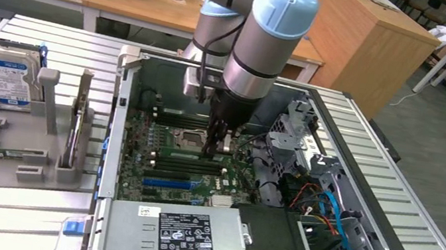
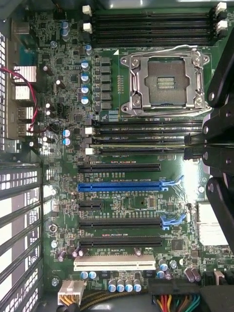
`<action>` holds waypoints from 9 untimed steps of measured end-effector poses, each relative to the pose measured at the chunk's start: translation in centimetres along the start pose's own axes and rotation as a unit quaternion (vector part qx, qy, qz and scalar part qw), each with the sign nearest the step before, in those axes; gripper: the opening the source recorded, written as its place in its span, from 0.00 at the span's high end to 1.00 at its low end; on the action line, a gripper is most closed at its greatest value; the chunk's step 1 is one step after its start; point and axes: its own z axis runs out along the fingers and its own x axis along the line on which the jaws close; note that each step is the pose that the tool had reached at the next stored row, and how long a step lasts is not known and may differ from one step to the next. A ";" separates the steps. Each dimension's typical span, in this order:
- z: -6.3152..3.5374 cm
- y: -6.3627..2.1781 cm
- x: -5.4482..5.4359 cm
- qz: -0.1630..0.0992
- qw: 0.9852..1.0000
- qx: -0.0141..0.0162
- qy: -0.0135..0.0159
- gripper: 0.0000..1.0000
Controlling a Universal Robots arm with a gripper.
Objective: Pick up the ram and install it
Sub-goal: 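Insert the ram into the slot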
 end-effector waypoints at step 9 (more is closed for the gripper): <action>0.43 -0.01 0.0 0.000 1.000 0.000 0.000 0.88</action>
